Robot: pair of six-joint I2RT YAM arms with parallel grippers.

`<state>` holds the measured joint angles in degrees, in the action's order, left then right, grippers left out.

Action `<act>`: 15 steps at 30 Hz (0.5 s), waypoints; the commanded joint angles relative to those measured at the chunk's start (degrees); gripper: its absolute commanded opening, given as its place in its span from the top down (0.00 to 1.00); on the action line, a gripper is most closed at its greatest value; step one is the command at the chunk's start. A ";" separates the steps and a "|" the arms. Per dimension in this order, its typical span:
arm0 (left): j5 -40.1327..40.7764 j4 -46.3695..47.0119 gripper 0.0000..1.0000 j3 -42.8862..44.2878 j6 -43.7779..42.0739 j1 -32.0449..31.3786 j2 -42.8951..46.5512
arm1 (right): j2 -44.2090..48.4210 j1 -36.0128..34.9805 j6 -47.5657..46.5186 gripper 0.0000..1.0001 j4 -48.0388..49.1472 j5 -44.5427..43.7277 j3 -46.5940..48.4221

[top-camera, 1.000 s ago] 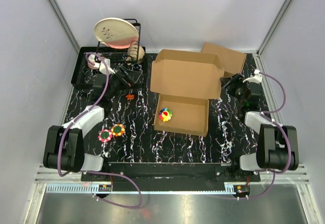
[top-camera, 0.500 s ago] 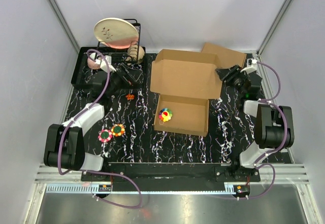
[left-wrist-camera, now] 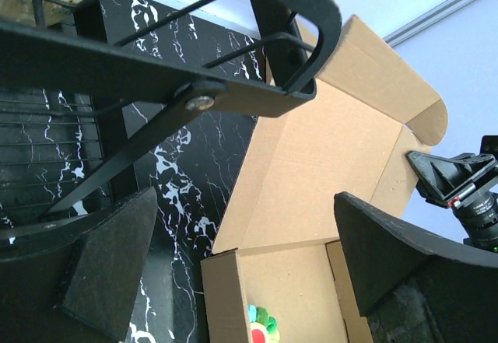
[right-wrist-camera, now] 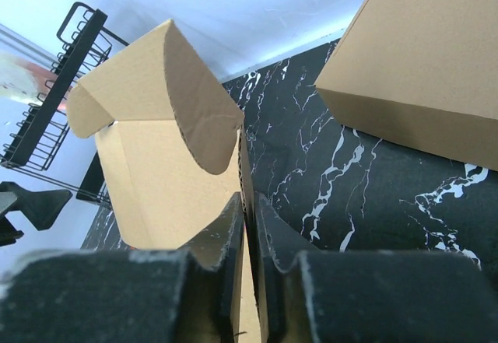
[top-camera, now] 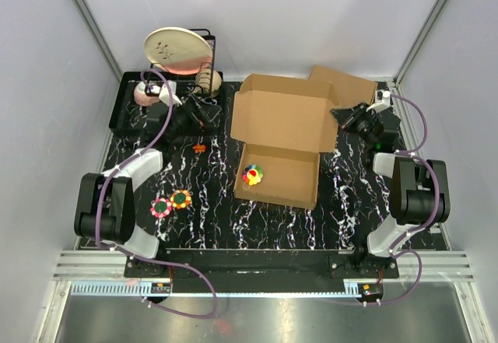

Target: Fold the paper box

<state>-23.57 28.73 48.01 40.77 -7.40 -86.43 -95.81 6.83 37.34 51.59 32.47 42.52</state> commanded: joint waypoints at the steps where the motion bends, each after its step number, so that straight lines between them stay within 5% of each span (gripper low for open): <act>1: -3.93 2.73 0.01 4.02 -1.66 0.89 -1.97 | 1.06 0.11 -0.87 0.87 2.11 2.07 0.02; 15: -14.48 13.89 0.04 8.15 0.01 0.81 -12.61 | 2.56 -0.06 -1.48 0.94 2.81 6.64 -1.30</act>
<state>-34.52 36.10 54.02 40.53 -6.68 -97.27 -95.74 6.81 36.64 51.59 36.23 41.54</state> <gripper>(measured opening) 0.962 0.080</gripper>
